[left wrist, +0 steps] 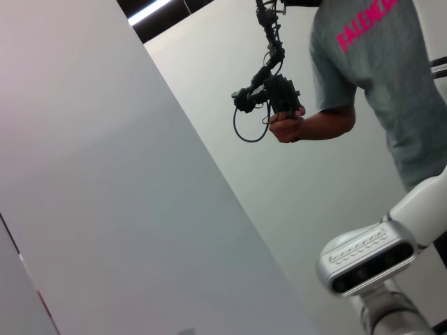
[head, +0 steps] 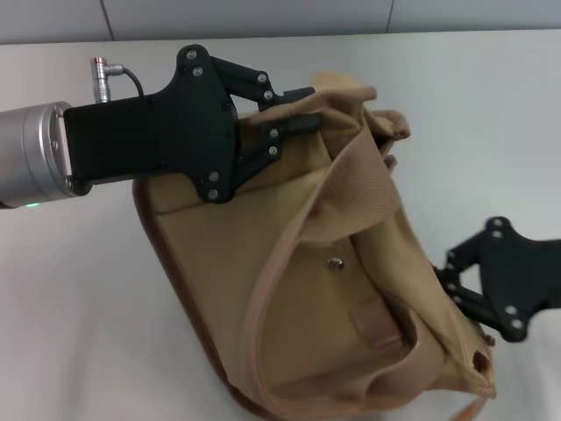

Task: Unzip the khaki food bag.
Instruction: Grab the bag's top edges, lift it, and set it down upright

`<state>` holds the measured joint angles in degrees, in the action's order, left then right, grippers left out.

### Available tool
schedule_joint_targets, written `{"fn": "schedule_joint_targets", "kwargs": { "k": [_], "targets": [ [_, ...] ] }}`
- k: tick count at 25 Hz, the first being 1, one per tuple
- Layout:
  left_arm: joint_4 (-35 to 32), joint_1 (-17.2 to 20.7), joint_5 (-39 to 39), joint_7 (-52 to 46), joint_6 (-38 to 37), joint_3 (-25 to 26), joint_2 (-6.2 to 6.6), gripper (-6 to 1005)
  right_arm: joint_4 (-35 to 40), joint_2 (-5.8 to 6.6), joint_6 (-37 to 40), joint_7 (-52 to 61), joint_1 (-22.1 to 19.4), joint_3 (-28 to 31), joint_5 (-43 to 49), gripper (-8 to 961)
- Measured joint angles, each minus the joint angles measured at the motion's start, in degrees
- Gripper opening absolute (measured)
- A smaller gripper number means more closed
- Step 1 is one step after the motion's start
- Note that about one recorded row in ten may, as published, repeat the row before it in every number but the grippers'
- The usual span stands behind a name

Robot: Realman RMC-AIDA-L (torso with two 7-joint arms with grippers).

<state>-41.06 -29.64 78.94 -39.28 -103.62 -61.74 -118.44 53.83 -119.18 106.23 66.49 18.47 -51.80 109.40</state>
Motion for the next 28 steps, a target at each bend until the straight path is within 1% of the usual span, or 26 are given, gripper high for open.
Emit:
{"fn": "schedule_joint_targets", "kwargs": {
  "k": [5,8,16,19,21,22,23,27,28],
  "targets": [
    [0.0,0.1,0.0,0.0,0.3,0.6,-0.12,85,0.3,0.02,5.0,-0.5,-2.1,5.4,2.6,81],
    [0.0,0.1,0.0,0.1,0.4,0.6,-0.13,85,0.4,0.05,7.2,-0.6,-3.5,7.7,4.7,91],
    [0.0,0.0,-0.1,0.1,0.9,0.6,-0.13,86,0.3,0.06,7.8,-1.6,-8.0,11.0,6.7,117],
    [0.0,-0.2,-0.1,0.1,1.0,0.6,-0.13,86,-0.2,0.07,8.3,-1.7,-8.1,12.3,6.7,127],
    [0.0,-0.3,-0.1,0.1,1.0,0.5,-0.13,86,-0.8,0.17,8.4,0.2,-7.7,13.9,6.6,133],
    [0.0,-0.3,-0.2,0.1,1.0,0.4,-0.13,86,-2.4,0.48,8.5,2.3,-6.8,17.1,6.5,137],
    [0.0,-0.3,-0.2,0.1,1.0,0.4,-0.13,86,-2.4,0.48,8.5,2.3,-6.8,17.1,6.5,140],
    [0.0,0.1,-0.2,0.1,0.8,0.5,-0.13,86,-4.2,0.93,8.7,1.8,-6.4,24.3,6.5,153],
    [0.0,0.1,-0.2,0.1,0.8,0.5,-0.13,85,-4.2,0.93,8.7,1.8,-6.4,24.3,6.5,156]
  ]
}}
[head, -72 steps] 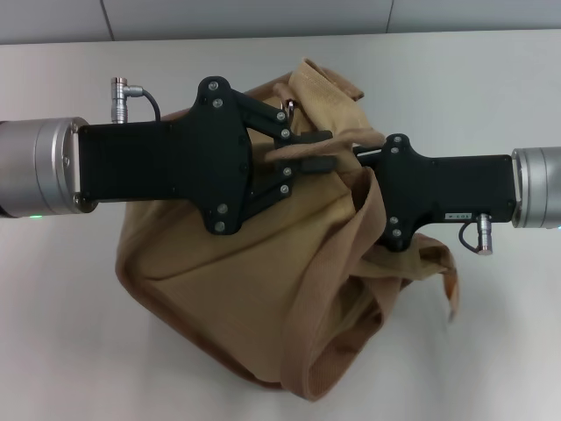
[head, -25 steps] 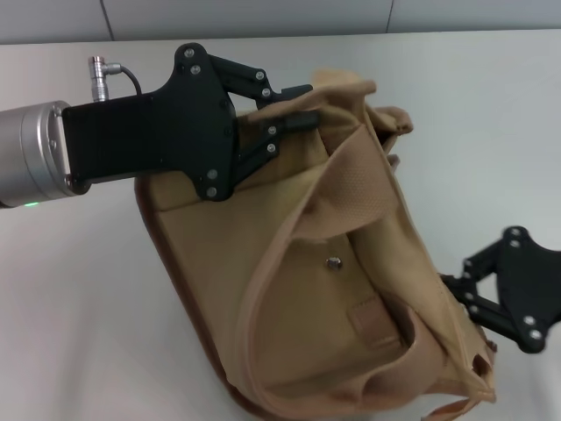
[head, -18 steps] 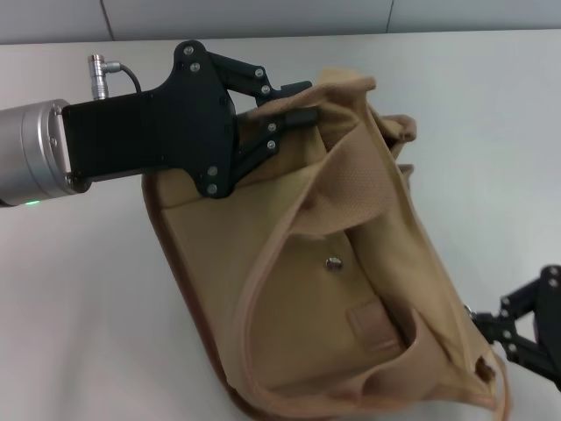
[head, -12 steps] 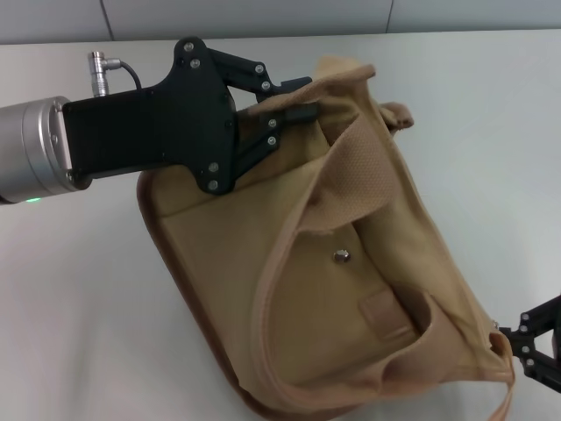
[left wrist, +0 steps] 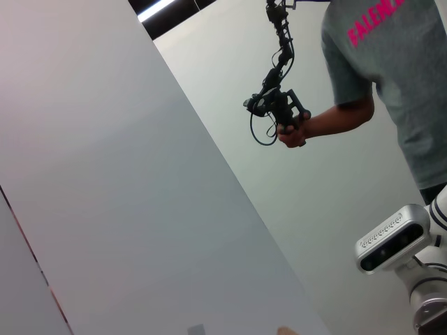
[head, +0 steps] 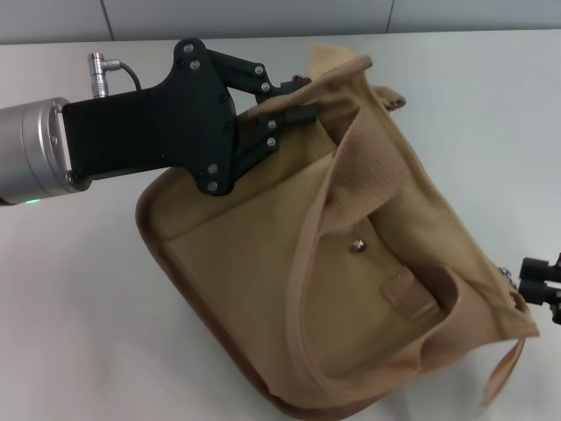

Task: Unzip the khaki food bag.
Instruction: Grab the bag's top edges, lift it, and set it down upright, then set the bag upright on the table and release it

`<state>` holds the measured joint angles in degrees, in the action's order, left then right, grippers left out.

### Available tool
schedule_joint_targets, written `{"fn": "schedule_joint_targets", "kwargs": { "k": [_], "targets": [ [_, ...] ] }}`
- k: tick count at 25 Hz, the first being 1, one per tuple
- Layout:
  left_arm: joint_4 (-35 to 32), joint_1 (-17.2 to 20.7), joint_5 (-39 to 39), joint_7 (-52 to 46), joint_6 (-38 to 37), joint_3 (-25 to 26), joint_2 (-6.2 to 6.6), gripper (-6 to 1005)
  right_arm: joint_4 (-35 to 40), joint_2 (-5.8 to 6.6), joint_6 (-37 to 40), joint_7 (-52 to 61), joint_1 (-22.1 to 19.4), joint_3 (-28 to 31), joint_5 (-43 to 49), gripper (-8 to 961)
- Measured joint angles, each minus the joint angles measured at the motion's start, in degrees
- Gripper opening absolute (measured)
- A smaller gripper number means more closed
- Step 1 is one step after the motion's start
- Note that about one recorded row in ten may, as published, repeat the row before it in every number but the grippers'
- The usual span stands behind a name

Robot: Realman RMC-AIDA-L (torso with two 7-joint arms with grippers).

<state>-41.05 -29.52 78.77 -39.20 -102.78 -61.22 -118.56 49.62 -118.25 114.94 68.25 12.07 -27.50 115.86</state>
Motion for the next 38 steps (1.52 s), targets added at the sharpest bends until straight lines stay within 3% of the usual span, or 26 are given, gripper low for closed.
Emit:
{"fn": "schedule_joint_targets", "kwargs": {
  "k": [6,11,17,19,22,31,38],
  "targets": [
    [0.0,0.1,0.0,0.0,-0.2,0.0,0.00,85,0.1,1.35,-3.0,-1.3,-0.8,1.7,0.3,176],
    [0.0,0.0,0.0,0.0,-0.2,0.0,0.00,85,-0.1,1.87,-5.7,-1.6,-0.3,1.7,2.0,374],
    [0.0,-0.2,0.0,0.0,-0.2,-0.1,0.00,86,0.0,0.76,-6.6,-1.6,1.4,1.3,7.2,672],
    [0.0,-0.3,0.0,0.0,-0.2,-0.2,0.00,91,0.2,-0.57,-8.7,-1.8,2.1,1.3,7.5,745],
    [0.0,-0.4,0.0,0.0,-0.2,-0.2,0.00,98,-0.2,-1.16,-10.0,-2.8,2.7,1.5,7.1,728],
    [0.1,-0.4,0.0,0.0,-0.4,-0.3,-0.09,119,-10.0,-1.22,-15.3,-8.0,7.0,1.9,3.1,678],
    [1.7,-0.4,-0.3,0.5,0.0,-0.1,-0.09,136,-12.0,-1.11,-15.8,-10.3,7.0,2.0,-7.1,381]
  ]
}}
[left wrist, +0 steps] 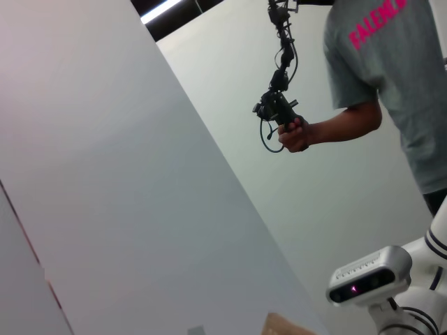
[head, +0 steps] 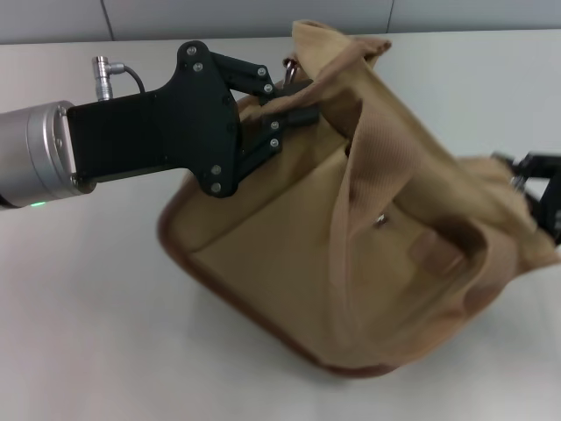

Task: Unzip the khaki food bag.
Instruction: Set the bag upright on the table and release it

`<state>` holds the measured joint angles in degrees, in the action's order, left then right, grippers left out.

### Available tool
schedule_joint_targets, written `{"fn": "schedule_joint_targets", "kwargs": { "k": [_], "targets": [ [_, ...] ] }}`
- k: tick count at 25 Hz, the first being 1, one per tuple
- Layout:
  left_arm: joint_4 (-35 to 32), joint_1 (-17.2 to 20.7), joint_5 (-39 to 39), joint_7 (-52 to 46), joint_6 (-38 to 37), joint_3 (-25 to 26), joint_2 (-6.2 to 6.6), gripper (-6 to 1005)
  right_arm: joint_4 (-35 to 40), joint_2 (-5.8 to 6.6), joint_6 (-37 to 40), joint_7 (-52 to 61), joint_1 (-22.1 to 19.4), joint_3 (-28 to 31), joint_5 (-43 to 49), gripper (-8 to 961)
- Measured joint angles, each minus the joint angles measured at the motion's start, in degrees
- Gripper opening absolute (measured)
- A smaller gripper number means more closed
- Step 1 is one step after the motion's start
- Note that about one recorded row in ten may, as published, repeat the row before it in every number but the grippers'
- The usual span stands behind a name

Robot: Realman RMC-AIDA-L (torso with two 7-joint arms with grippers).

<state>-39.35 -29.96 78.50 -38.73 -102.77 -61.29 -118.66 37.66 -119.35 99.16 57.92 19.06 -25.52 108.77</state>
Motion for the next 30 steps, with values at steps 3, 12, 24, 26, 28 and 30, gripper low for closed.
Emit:
{"fn": "schedule_joint_targets", "kwargs": {
  "k": [3,12,24,26,28,30],
  "targets": [
    [2.2,-0.1,-1.0,1.5,0.1,0.1,0.00,143,1.3,0.08,0.0,1.3,0.1,0.0,-4.4,257],
    [16.4,0.9,-5.8,7.0,3.1,0.3,0.01,165,4.5,0.12,-5.7,6.0,5.1,-0.2,-12.5,77],
    [28.7,4.0,-6.7,9.6,8.2,-0.3,-0.47,193,1.5,0.30,-19.2,10.5,11.5,-11.4,-11.7,62],
    [29.5,4.3,-6.7,9.3,8.6,-0.1,-0.48,198,0.6,0.21,-20.0,10.5,11.3,-12.6,-12.0,61],
    [29.5,4.7,-6.7,9.0,8.4,0.1,-0.40,203,0.6,0.19,-20.0,10.5,11.0,-12.6,-12.0,59],
    [29.2,5.2,-6.6,8.9,7.8,0.2,-0.24,269,0.8,0.14,-19.4,10.5,10.4,-12.3,-12.2,129]
  ]
}}
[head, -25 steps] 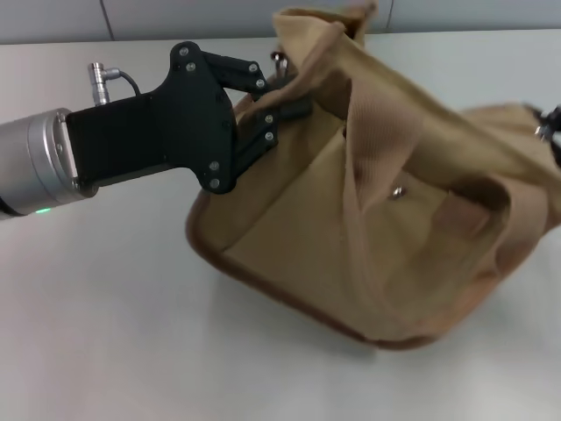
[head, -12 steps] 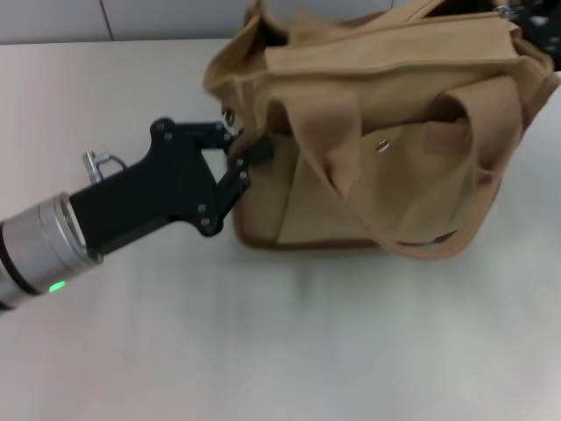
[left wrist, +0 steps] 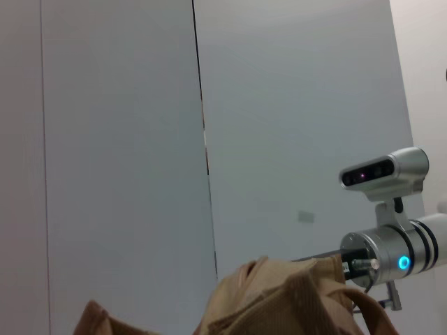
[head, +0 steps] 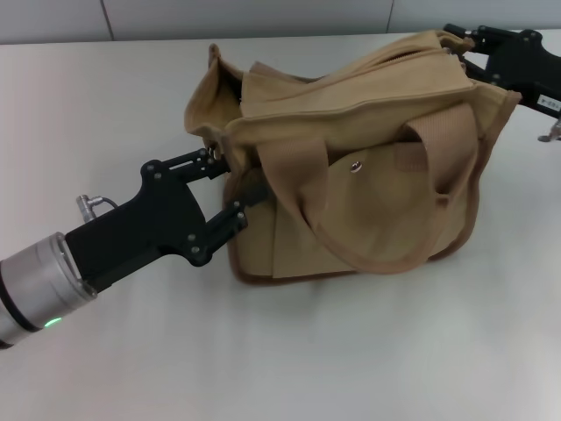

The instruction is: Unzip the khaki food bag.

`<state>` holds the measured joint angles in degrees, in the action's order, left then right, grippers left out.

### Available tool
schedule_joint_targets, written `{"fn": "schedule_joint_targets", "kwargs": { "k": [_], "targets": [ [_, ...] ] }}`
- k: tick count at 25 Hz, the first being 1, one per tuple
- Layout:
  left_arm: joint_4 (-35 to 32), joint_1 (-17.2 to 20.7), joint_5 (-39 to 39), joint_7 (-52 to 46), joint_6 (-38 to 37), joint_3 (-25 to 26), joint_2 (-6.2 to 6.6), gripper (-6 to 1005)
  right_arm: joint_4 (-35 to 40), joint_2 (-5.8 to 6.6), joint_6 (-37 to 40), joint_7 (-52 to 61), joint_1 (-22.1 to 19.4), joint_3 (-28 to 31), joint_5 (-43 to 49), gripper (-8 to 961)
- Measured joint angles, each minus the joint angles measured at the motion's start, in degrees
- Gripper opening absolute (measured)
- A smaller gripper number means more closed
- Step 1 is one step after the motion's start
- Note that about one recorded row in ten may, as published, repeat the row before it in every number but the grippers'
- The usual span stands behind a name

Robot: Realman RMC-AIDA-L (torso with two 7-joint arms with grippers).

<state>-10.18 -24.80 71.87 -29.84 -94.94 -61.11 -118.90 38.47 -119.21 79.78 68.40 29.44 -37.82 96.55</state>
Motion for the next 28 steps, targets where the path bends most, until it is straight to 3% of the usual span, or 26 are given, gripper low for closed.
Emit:
{"fn": "schedule_joint_targets", "kwargs": {
  "k": [3,4,8,11,13,16,20,21,23,26,28],
  "targets": [
    [-0.7,0.7,-0.1,0.0,-1.1,0.1,0.12,368,1.2,-0.02,2.5,0.0,-2.1,0.4,-1.9,234],
    [-2.5,2.8,-1.5,0.0,-3.5,0.6,0.30,401,2.7,0.01,5.0,0.0,-4.8,0.4,-4.8,274],
    [-4.6,6.1,-3.7,0.0,-6.5,2.4,0.34,632,3.6,0.04,7.6,0.1,-8.7,0.5,-10.0,433],
    [-5.6,8.4,-4.3,-3.1,-11.1,5.0,0.91,683,3.3,0.64,14.7,0.6,-14.2,0.5,-16.7,566],
    [-5.9,8.7,-3.9,-5.4,-12.3,5.2,1.23,717,3.1,1.00,17.4,1.0,-15.2,0.4,-16.7,659],
    [-8.1,8.5,0.4,-12.2,-12.6,2.2,2.51,769,3.3,2.02,29.0,0.4,-17.4,0.0,-7.2,742],
    [-10.3,5.9,10.8,-20.9,-11.9,-1.0,3.27,837,3.2,1.93,34.1,-1.6,-17.6,0.0,1.0,816],
    [-11.3,4.7,15.3,-23.8,-11.1,-1.1,2.83,838,3.0,1.33,34.8,-2.1,-17.4,0.0,5.9,835],
    [-11.9,4.5,16.7,-24.6,-10.4,-1.1,2.46,840,2.9,0.90,34.7,-2.1,-17.3,0.2,7.7,835],
    [-14.4,4.4,19.0,-25.7,-7.3,-1.1,0.86,840,2.6,0.21,34.4,-2.3,-16.8,0.4,11.0,835],
    [-14.7,4.4,19.2,-25.7,-7.0,-1.2,0.68,840,2.4,0.20,34.2,-2.4,-16.8,0.4,11.0,835]
  ]
}}
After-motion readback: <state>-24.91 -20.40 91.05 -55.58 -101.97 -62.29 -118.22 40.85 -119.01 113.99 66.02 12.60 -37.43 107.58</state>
